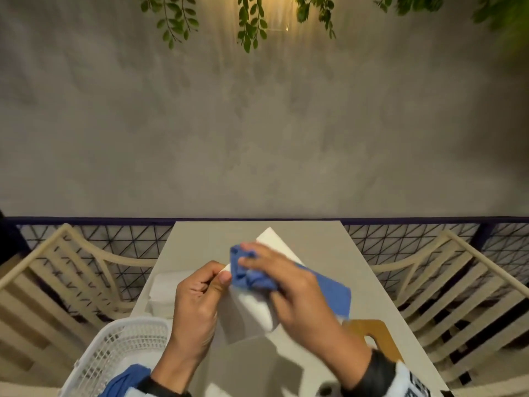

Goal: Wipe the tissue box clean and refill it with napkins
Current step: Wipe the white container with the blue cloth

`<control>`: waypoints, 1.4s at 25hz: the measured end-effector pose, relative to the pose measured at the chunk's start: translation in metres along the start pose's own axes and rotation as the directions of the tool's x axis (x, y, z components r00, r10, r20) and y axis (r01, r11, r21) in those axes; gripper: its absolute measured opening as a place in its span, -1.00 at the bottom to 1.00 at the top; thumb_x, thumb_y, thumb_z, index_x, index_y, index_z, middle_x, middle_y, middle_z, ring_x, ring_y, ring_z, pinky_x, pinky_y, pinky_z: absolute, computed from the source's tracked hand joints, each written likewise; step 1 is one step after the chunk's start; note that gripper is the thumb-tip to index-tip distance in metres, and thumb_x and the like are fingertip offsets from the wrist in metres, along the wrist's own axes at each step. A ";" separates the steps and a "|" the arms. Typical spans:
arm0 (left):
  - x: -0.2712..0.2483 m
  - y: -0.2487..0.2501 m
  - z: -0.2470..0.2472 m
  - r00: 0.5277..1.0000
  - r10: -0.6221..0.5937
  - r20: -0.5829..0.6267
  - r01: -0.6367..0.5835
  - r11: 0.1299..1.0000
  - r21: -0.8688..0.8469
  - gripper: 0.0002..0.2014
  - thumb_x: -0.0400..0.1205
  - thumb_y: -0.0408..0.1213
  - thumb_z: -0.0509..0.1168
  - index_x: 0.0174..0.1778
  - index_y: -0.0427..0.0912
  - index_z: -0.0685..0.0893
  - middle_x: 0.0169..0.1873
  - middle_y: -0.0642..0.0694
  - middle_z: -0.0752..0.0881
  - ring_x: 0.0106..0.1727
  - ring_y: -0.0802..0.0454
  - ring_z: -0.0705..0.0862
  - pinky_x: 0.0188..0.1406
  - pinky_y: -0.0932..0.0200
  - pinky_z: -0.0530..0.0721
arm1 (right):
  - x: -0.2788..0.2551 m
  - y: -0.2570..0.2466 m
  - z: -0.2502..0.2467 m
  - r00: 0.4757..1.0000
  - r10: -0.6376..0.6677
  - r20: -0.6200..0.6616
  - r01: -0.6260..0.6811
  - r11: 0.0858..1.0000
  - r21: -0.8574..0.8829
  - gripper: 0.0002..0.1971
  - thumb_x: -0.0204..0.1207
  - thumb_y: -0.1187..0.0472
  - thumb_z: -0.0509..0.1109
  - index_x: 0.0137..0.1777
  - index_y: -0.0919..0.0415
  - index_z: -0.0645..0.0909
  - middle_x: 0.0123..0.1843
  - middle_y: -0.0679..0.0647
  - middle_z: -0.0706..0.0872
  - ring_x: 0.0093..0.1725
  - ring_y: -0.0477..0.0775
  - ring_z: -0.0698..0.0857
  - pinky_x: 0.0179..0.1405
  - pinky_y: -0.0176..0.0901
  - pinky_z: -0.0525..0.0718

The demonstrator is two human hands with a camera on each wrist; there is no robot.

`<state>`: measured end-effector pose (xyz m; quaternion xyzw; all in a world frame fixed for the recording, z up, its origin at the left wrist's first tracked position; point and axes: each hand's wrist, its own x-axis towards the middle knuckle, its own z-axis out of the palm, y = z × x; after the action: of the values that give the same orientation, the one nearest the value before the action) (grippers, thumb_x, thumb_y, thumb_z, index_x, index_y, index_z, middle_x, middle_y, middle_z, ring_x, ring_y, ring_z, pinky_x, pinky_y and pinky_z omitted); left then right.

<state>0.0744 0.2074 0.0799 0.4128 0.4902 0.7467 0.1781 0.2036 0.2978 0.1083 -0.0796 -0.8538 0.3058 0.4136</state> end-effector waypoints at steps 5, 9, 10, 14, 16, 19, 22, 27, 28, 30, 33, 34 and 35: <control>0.007 0.000 0.006 0.999 -0.022 -0.041 0.021 1.000 -0.013 -0.64 0.29 0.19 0.41 -0.47 -0.05 0.65 -0.52 0.07 0.59 -0.37 0.07 0.47 -0.36 0.15 0.41 | 0.000 -0.002 -0.009 0.998 0.064 -0.016 -0.064 0.998 0.005 -0.61 0.42 0.48 0.27 0.22 0.24 0.65 0.32 -0.26 0.53 0.40 -0.15 0.52 0.36 -0.57 0.34; 0.011 0.001 0.001 0.998 -0.054 -0.013 0.053 0.997 -0.049 -0.65 0.24 0.20 0.45 -0.50 -0.04 0.66 -0.57 0.11 0.58 -0.43 0.17 0.45 -0.43 0.33 0.44 | -0.033 0.014 -0.029 0.973 -0.158 0.167 0.164 0.986 -0.023 -0.71 0.61 0.40 0.19 0.24 0.17 0.59 0.41 -0.16 0.56 0.49 -0.07 0.46 0.47 -0.09 0.43; 0.009 0.002 0.006 0.999 -0.048 0.012 0.048 0.999 -0.022 -0.72 0.27 0.13 0.41 -0.52 -0.01 0.65 -0.60 0.14 0.57 -0.47 0.23 0.44 -0.48 0.39 0.40 | -0.027 0.028 -0.037 0.993 -0.065 0.096 0.070 0.996 -0.046 -0.63 0.54 0.48 0.22 0.24 0.13 0.60 0.41 -0.28 0.54 0.46 -0.18 0.46 0.44 -0.06 0.46; 0.008 0.001 0.024 1.000 0.020 0.008 -0.020 1.000 0.017 -0.78 0.37 0.06 0.32 -0.49 0.03 0.67 -0.58 0.15 0.63 -0.46 0.24 0.48 -0.45 0.33 0.44 | -0.013 0.010 -0.023 0.997 -0.057 0.047 0.058 0.998 -0.014 -0.65 0.50 0.42 0.22 0.25 0.27 0.60 0.43 -0.06 0.54 0.47 -0.15 0.45 0.50 -0.22 0.37; 0.008 0.002 0.022 1.000 0.030 0.001 -0.030 0.999 -0.018 -0.70 0.33 0.18 0.38 -0.50 0.04 0.66 -0.59 0.18 0.60 -0.48 0.25 0.46 -0.46 0.35 0.44 | -0.027 0.009 -0.027 0.954 -0.233 0.189 0.238 0.971 -0.003 -0.72 0.60 0.37 0.19 0.27 0.32 0.57 0.42 0.06 0.54 0.51 0.05 0.43 0.52 -0.16 0.33; 0.007 0.001 0.023 1.000 0.007 0.011 -0.007 1.000 -0.001 -0.72 0.34 0.12 0.36 -0.51 0.01 0.64 -0.60 0.16 0.57 -0.48 0.25 0.42 -0.47 0.33 0.37 | -0.014 0.027 -0.045 0.996 -0.062 0.066 0.064 0.997 -0.032 -0.62 0.48 0.34 0.19 0.28 0.21 0.59 0.44 -0.12 0.51 0.47 -0.28 0.42 0.47 -0.32 0.38; 0.007 0.002 0.029 0.998 0.058 0.009 -0.058 0.997 0.048 -0.77 0.39 0.01 0.26 -0.49 -0.01 0.65 -0.57 0.15 0.61 -0.47 0.26 0.46 -0.47 0.37 0.42 | -0.005 0.020 -0.030 0.999 -0.019 -0.036 0.017 0.999 -0.033 -0.57 0.40 0.32 0.16 0.26 0.24 0.62 0.37 -0.07 0.54 0.43 -0.30 0.44 0.46 -0.41 0.35; -0.001 0.001 0.034 0.998 0.060 0.000 -0.060 0.994 0.092 -0.79 0.40 0.04 0.24 -0.50 0.10 0.66 -0.58 0.21 0.61 -0.47 0.30 0.46 -0.47 0.45 0.40 | -0.003 0.022 -0.030 0.985 0.155 -0.073 -0.152 0.987 0.044 -0.62 0.43 0.45 0.29 0.23 0.22 0.65 0.29 -0.33 0.52 0.37 -0.39 0.48 0.40 -0.50 0.39; -0.002 -0.001 0.034 0.998 0.061 -0.017 -0.059 0.996 0.071 -0.80 0.39 0.05 0.27 -0.48 0.09 0.68 -0.56 0.18 0.64 -0.45 0.28 0.49 -0.45 0.42 0.44 | -0.005 0.014 -0.025 0.996 0.086 -0.038 -0.085 0.996 0.030 -0.57 0.39 0.51 0.29 0.23 0.21 0.65 0.32 -0.27 0.54 0.39 -0.36 0.49 0.43 -0.45 0.38; -0.002 -0.001 0.033 0.999 0.050 -0.008 -0.050 0.998 0.033 -0.79 0.38 0.07 0.32 -0.45 0.05 0.71 -0.51 0.11 0.69 -0.41 0.21 0.55 -0.39 0.36 0.50 | -0.006 0.009 -0.021 1.000 0.002 0.025 -0.003 1.000 0.022 -0.47 0.34 0.62 0.24 0.26 0.20 0.63 0.36 -0.12 0.56 0.43 -0.32 0.45 0.48 -0.36 0.34; -0.006 -0.003 0.034 0.999 0.028 -0.023 -0.026 0.997 0.067 -0.79 0.37 0.04 0.26 -0.51 0.07 0.67 -0.59 0.19 0.60 -0.47 0.30 0.46 -0.48 0.45 0.40 | -0.003 0.030 -0.033 0.977 0.213 -0.015 -0.210 0.973 0.100 -0.56 0.45 0.60 0.26 0.25 0.21 0.63 0.35 -0.18 0.53 0.31 -0.63 0.40 0.45 -0.25 0.41; -0.005 -0.004 0.035 0.999 0.024 -0.046 -0.021 0.998 0.061 -0.78 0.36 0.05 0.26 -0.51 0.05 0.67 -0.59 0.18 0.60 -0.47 0.29 0.44 -0.49 0.43 0.38 | -0.003 0.028 -0.033 0.978 0.206 -0.034 -0.201 0.973 0.113 -0.58 0.46 0.58 0.27 0.24 0.21 0.64 0.34 -0.22 0.53 0.31 -0.60 0.42 0.43 -0.31 0.42; -0.004 -0.004 0.035 0.998 0.018 -0.067 -0.016 0.999 0.035 -0.76 0.36 0.05 0.26 -0.49 0.01 0.69 -0.57 0.13 0.61 -0.46 0.24 0.46 -0.47 0.40 0.40 | -0.005 0.022 -0.029 0.990 0.138 -0.025 -0.135 0.986 0.093 -0.57 0.43 0.56 0.27 0.23 0.20 0.65 0.35 -0.20 0.56 0.36 -0.48 0.45 0.43 -0.39 0.40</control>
<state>0.1034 0.2270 0.0808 0.3947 0.5054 0.7529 0.1481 0.2260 0.3263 0.1055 -0.1239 -0.8250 0.3707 0.4082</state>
